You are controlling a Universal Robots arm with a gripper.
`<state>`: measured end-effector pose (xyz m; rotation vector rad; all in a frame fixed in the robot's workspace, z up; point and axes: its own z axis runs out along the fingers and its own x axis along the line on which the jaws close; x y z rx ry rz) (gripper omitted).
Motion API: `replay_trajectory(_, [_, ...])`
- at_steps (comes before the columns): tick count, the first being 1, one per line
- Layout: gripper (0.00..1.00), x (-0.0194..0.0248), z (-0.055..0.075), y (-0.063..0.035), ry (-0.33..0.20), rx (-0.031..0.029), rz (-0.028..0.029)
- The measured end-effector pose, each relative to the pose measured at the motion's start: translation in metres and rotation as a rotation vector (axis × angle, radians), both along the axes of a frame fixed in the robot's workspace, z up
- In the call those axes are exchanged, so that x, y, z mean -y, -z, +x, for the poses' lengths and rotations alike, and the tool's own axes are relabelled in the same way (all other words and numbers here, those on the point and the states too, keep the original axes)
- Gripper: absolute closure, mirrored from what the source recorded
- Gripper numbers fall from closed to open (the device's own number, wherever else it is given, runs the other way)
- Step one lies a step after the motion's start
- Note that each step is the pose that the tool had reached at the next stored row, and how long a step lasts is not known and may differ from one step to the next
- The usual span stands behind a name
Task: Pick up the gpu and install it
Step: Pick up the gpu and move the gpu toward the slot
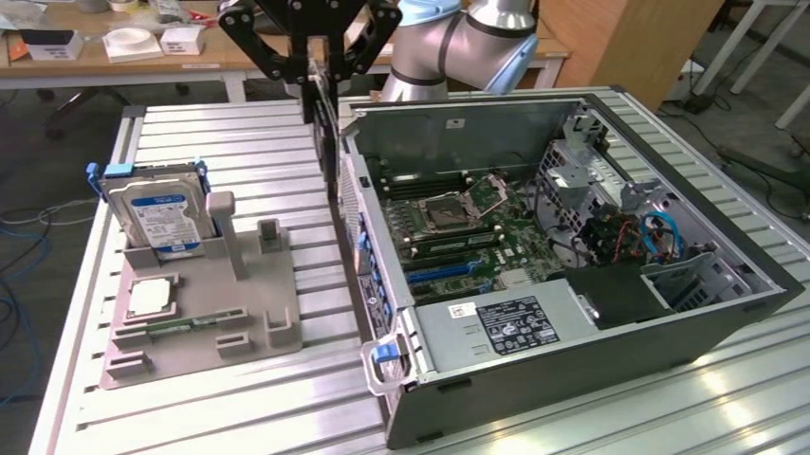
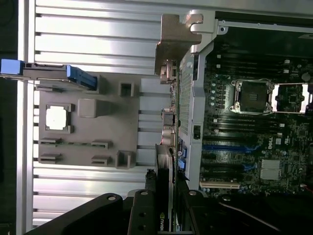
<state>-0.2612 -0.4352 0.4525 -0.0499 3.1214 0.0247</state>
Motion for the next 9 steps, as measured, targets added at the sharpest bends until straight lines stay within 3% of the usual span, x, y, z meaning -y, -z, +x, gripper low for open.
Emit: replay_trajectory(9, [0.74,0.0000,0.013,0.0002,-0.002,0.0000,0.0000])
